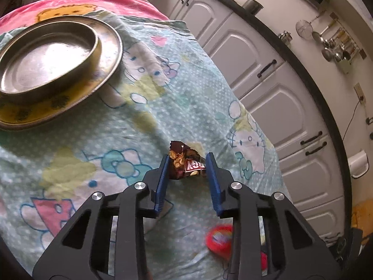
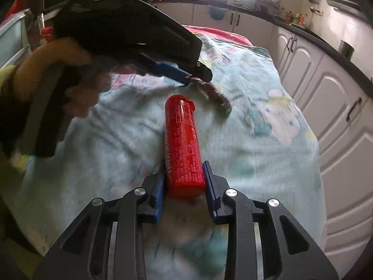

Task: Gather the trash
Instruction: 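Close the left gripper on the brown wrapper while the right grasps the red snack tube, then carry the brown wrapper with the left gripper while the right carries the red tube to the bin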

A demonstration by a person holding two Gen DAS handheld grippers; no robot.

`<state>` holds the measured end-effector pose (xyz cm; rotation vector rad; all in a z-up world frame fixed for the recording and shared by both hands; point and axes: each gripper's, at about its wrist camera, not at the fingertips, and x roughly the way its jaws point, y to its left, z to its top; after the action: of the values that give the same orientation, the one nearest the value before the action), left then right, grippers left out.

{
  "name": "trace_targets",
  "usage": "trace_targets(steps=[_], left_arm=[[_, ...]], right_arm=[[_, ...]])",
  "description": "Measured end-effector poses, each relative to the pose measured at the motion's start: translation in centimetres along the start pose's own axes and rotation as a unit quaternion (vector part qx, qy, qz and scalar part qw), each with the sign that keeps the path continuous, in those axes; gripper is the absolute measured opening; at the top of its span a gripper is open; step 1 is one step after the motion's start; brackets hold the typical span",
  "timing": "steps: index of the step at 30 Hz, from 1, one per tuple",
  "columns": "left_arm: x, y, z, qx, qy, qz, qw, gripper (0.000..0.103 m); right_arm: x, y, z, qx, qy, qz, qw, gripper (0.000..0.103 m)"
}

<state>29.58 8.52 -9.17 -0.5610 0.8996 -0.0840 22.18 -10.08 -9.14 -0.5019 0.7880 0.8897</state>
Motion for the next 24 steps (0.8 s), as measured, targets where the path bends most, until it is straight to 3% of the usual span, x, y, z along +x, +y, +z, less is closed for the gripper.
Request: trace_targets(steps=[6, 13, 24], left_arm=[[-0.4, -1.4, -1.0, 0.027, -0.009, 0.004, 0.9996, 0.010], [-2.7, -3.3, -3.1, 0.068, -0.030, 0.002, 0.9972, 0.004], [-6.2, -7.8, -7.3, 0.149, -0.061, -0.005, 0.9869, 0.003]], right_arm=[[-2.7, -0.4, -3.2, 0.072, -0.011, 0.004, 0.997, 0.028], [-5.1, -1.2, -5.1, 0.160, -0.035, 0.006, 0.987, 0.027], [-9.5, -3.5, -7.5, 0.208, -0.071, -0.018, 0.975, 0.026]])
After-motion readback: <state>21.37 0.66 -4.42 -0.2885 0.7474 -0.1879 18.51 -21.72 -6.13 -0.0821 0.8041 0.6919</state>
